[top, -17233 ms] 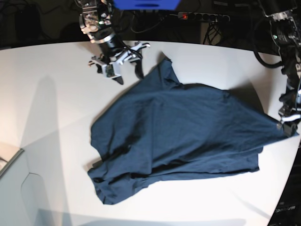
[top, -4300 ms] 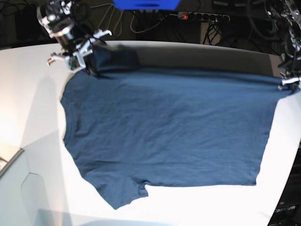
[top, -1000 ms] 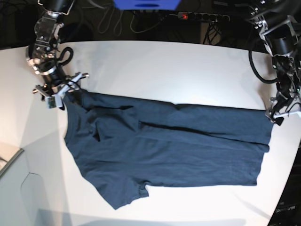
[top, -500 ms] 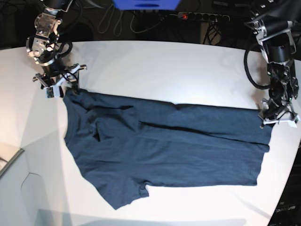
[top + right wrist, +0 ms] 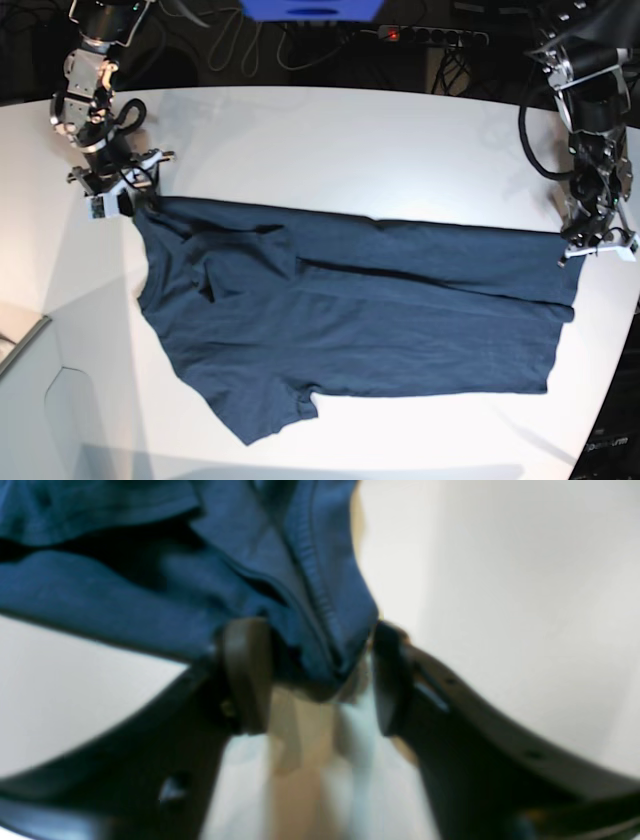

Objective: Layout the t-shirt on the table in an organized manner, then fold the t-shirt properly
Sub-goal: 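Pull the shirt edge back with both grippers, spreading it flat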

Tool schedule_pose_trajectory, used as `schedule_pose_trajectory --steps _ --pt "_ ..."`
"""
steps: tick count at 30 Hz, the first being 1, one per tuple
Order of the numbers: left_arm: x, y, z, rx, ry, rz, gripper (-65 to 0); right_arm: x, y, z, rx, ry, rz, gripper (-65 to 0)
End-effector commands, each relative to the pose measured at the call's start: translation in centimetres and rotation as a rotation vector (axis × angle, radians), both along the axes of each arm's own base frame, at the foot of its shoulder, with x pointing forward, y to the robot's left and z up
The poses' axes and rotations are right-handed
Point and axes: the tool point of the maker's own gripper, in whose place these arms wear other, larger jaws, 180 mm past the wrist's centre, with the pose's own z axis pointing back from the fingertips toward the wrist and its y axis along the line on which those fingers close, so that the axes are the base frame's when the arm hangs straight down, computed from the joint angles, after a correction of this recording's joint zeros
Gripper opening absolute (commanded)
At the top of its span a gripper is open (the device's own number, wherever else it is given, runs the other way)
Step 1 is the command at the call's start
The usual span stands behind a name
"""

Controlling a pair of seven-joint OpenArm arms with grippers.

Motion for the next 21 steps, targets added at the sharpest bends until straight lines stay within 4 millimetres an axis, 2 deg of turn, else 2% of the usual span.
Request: schedule_pose_trajectory --steps 1,3,4,10,13,16,21 --pt "-0.6 0.6 -0.1 -0.004 0.037 0.009 -61.4 -0.6 -0.5 -0.4 -0.021 0.032 0.014 -46.2" --pt "-1.8 0.9 -0.8 -0.005 0.057 0.017 -65.0 -1.1 -0.7 -0.5 -0.024 0.035 0.013 -60.2" --pt "-2.1 1.0 -0.8 0.0 0.058 0.016 -65.0 -1.1 -0.7 -0.4 -0.025 0.033 0.012 -65.0" --pt "-2.8 1.3 0.8 0.06 0.024 -0.017 -64.9 -1.1 -1.4 -0.2 -0.042 0.034 0.013 -65.0" --pt "-2.7 1.4 2.6 0.104 -0.019 -0.039 -64.9 -1.0 -2.0 1.1 -0.075 0.002 0.018 -65.0" --pt "-2.1 1.2 5.1 0.152 -0.076 -0.067 -64.9 -0.5 -2.5 3.3 -0.125 -0.053 0.03 -65.0" --pt "0.2 0.7 10.0 0.218 -0.198 -0.104 -64.9 1.8 -2.0 7.8 -0.177 -0.176 0.039 -65.0"
